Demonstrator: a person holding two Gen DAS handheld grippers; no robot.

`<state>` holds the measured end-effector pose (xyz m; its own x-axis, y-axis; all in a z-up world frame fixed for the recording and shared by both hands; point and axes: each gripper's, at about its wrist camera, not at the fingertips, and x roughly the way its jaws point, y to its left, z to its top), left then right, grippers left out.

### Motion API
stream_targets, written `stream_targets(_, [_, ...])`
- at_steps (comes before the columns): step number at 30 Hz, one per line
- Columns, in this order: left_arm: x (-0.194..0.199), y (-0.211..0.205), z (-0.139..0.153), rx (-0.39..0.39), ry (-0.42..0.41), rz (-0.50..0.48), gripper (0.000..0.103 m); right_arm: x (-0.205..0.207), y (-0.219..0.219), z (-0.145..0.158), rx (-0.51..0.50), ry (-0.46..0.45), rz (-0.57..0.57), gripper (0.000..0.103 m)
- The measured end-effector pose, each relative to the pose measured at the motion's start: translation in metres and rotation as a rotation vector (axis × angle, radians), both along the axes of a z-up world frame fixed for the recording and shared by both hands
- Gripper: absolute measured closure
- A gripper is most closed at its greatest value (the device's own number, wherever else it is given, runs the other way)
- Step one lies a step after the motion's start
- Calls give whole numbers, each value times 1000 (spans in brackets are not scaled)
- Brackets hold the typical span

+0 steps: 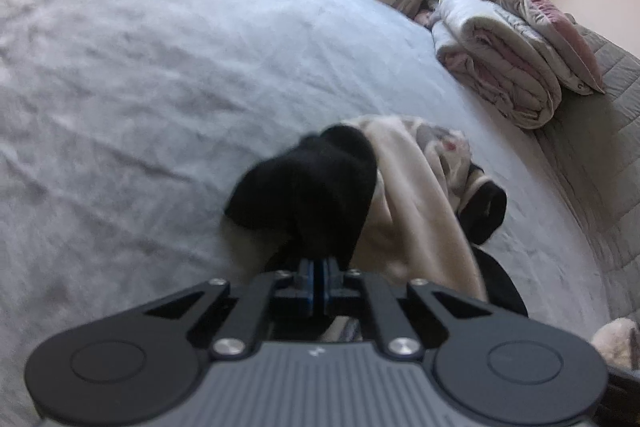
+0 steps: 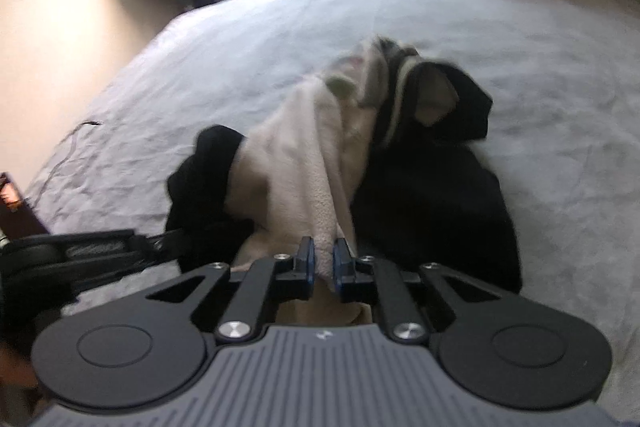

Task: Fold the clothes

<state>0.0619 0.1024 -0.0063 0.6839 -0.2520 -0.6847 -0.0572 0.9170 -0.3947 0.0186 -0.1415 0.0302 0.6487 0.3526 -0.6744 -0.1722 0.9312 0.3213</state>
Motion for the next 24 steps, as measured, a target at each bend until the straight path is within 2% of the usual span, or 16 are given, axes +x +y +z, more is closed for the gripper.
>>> stream_targets(4, [-3,8,5,34,-30,52,99,-22,-4,30,25,-45,46,92])
stream_targets(8, [-5,18,7,-24,-33,41,96,-41,-7,51,54,-58,83,92])
stream_targets(10, [-9,20,8,-50,-38,24,84,-52,-7,59,68,-54,96,92])
stream_targets(12, [-14,22,11,-61,-50,14,66,-63,-8,67,83,-48,115,92])
stream_targets(18, [-27,26,15,-72,-63,-15,61,-102,-5,81,99,-24,198,92])
stream_targets(24, [-38,31,17,-80,-60,-17,58,-138,-2,83,127,25,286,92])
